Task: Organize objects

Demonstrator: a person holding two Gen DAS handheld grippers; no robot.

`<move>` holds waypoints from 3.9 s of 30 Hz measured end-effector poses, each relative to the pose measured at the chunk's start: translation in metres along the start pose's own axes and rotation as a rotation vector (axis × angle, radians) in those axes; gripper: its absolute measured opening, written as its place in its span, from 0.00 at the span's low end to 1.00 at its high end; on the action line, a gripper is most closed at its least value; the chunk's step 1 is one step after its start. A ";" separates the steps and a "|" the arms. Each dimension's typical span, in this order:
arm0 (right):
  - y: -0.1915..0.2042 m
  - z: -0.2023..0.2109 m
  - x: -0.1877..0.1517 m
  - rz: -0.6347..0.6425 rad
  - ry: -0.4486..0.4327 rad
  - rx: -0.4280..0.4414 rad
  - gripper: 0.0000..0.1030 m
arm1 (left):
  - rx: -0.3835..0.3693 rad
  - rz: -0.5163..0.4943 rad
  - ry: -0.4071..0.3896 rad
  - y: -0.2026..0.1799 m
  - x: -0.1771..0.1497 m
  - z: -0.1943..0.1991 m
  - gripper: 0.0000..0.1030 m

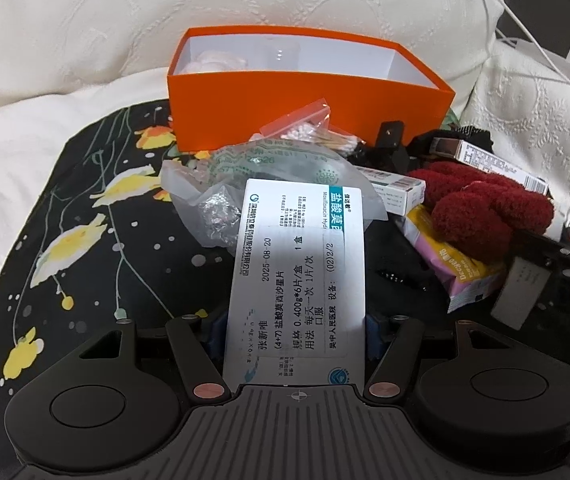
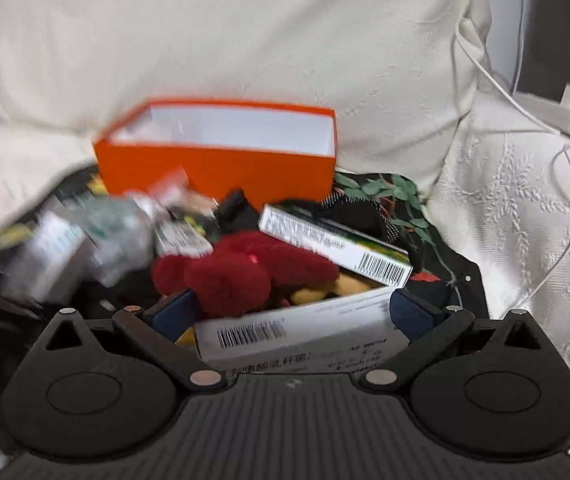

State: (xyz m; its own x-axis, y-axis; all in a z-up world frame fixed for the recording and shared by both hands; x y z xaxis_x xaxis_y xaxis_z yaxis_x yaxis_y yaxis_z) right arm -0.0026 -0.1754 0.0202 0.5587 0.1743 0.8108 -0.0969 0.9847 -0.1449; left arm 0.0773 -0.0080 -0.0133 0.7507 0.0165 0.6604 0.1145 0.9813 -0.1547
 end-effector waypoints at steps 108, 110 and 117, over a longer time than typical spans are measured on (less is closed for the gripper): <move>0.006 0.077 -0.059 -0.164 -0.115 0.115 0.66 | 0.072 -0.130 -0.301 -0.022 0.010 0.051 1.00; 0.005 0.080 -0.055 -0.167 -0.127 0.142 0.66 | 0.064 -0.129 -0.302 -0.023 0.013 0.054 1.00; -0.008 0.081 -0.022 -0.206 -0.129 0.265 0.66 | 0.028 -0.139 -0.312 -0.030 0.042 0.073 1.00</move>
State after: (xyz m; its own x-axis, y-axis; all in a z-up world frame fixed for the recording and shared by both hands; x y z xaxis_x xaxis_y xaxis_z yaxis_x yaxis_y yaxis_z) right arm -0.0811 -0.1866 0.0496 0.4819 -0.0460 0.8750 -0.2128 0.9626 0.1677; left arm 0.0574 -0.0230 0.0725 0.4932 -0.0637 0.8676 0.1806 0.9831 -0.0305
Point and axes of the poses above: each gripper's, at about its wrist camera, not at the fingertips, and z roughly against the way its jaws point, y to its left, x to its top, the point moved 5 cm from there along -z, roughly the way its jaws point
